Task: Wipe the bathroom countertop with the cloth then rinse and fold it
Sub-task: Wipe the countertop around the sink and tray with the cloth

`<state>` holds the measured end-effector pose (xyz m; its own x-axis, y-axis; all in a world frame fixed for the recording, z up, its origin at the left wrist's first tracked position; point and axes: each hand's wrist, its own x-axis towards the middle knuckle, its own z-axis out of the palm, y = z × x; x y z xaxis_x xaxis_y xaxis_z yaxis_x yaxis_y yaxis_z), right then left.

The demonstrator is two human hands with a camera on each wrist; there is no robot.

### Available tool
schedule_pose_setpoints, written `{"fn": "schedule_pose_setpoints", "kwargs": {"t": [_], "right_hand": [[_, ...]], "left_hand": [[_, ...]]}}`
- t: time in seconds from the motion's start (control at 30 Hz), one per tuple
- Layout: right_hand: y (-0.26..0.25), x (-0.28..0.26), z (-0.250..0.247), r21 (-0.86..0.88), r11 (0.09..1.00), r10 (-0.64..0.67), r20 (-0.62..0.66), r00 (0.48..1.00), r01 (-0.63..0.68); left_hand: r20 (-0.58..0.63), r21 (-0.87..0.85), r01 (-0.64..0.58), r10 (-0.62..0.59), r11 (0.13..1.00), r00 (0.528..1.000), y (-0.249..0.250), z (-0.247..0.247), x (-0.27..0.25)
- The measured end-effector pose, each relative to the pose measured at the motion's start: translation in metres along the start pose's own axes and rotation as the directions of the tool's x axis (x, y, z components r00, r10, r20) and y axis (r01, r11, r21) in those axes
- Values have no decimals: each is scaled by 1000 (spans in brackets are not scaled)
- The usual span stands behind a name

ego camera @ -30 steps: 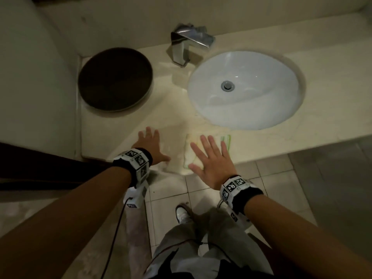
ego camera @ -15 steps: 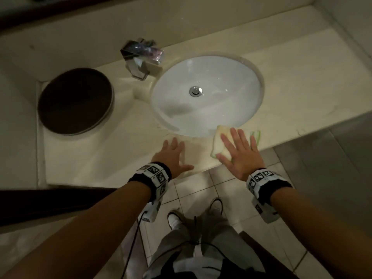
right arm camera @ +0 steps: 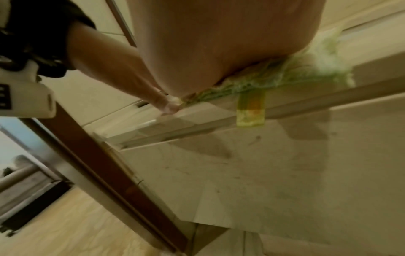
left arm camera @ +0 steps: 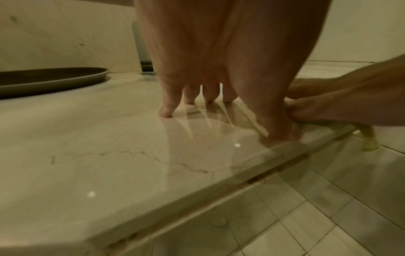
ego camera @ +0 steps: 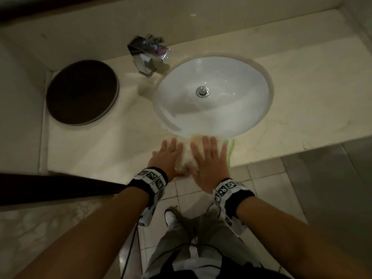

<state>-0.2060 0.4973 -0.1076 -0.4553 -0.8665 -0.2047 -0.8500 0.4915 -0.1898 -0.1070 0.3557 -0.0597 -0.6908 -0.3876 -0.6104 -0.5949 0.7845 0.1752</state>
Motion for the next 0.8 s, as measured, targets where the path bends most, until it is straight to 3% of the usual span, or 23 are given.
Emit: {"fn": "schedule_pose_setpoints", "kwargs": {"t": [0.17,0.4,0.63,0.8], "right_hand": [[-2,0,3,26,998,-52,-55,997,53],[46,-9,0,20,993,-115,-106,988,118],[149,-22,-22,8,992,126,-63,990,-126],[157,-23,-24,-5,979,204,-47,978,-205]], "left_hand": [[5,-18,15,-15,1000,1000,-1,0,2],[22,8,30,-30,1000,999,-4,2,6],[35,23,45,-46,999,998,0,-2,3],[32,43,45,-46,998,998,2,-3,2]]}}
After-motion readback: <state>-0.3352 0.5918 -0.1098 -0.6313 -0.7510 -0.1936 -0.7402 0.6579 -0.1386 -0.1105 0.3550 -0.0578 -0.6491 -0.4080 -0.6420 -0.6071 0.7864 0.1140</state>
